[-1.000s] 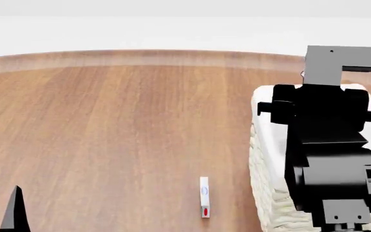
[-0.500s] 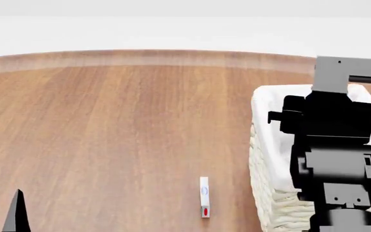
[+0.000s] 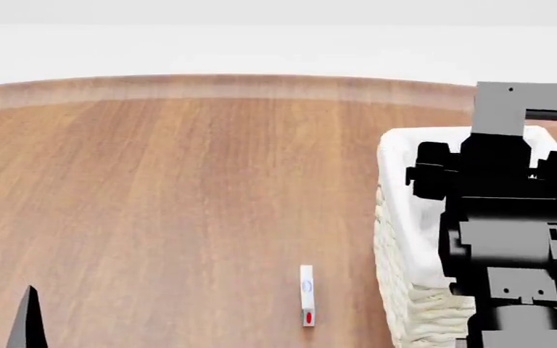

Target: Pick up the tomato sauce, and put it in the basket.

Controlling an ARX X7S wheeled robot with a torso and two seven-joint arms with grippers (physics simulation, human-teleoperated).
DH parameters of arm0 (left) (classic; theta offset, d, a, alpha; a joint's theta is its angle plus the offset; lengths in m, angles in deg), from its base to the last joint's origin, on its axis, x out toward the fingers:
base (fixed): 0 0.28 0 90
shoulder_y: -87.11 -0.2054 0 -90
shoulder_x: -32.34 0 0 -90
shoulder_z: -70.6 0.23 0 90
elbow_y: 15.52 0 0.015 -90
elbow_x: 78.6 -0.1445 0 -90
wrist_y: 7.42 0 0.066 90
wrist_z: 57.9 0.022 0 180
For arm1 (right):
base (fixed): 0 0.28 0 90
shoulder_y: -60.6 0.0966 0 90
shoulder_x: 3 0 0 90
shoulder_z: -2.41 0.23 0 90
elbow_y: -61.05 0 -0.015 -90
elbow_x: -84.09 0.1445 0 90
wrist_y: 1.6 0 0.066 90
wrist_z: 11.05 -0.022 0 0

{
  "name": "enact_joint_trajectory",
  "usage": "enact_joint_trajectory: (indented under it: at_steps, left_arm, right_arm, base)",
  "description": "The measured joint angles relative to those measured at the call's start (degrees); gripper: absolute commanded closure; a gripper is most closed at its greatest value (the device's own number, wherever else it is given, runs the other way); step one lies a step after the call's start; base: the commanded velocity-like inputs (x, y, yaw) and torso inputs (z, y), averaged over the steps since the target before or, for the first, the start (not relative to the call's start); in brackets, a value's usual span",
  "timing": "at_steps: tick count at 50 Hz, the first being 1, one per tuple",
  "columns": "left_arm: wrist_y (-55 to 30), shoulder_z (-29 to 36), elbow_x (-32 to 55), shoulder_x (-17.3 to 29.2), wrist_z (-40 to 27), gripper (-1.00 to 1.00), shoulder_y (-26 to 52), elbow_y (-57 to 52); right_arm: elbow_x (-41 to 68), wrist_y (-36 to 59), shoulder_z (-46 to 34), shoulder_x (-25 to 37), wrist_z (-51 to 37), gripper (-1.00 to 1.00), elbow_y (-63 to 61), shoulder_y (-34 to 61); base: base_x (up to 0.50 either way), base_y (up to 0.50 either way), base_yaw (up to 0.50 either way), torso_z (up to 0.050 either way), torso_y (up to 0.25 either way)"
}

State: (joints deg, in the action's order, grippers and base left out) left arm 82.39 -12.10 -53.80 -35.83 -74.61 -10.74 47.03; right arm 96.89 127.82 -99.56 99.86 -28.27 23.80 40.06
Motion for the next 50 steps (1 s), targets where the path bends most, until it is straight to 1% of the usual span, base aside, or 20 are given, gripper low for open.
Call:
enact_joint_trajectory:
  at_steps: [6,13,30,40,46,50]
  left_arm:
    - [0.1,0.02,0.12,0.09,-0.03,-1.0,-0.07,0.01]
    - [0.34,0.02,0.22,0.17,-0.05,-1.0,-0.22,0.09]
    - [0.81,0.18,0.16,0.34,-0.13,-1.0,-0.38,0.43]
    - [0.99,0.12,0.23,0.6,-0.27,-1.0,-0.63,0.29]
    - [1.14,0.08,0.26,0.75,-0.36,-1.0,-0.83,0.11]
    - [1.19,0.09,0.28,0.86,-0.45,-1.0,-0.96,-0.15]
  right_arm:
    - [0.06,2.1,-0.26,0.19,-0.64,-1.0,-5.39,-1.21]
    - [0.39,5.84,-0.74,0.54,-1.83,-1.0,-15.54,-3.69]
    - [0.38,16.55,-3.02,1.31,-8.36,-1.0,-51.83,-13.51]
    - [-0.82,18.19,-6.47,1.45,-13.12,-1.0,-71.53,-23.59]
    - [-2.7,18.17,-10.9,2.09,-16.69,-1.0,-82.28,-31.16]
    - [-4.44,16.41,-14.24,2.98,-19.16,-1.0,-87.25,-36.48]
  base:
    - [0.0,0.0,0.0,0.0,0.0]
    - [0.0,0.0,0.0,0.0,0.0]
    - [0.0,0.0,0.0,0.0,0.0]
    - [0.0,0.0,0.0,0.0,0.0]
    - [0.0,0.0,0.0,0.0,0.0]
    - [0.0,0.0,0.0,0.0,0.0]
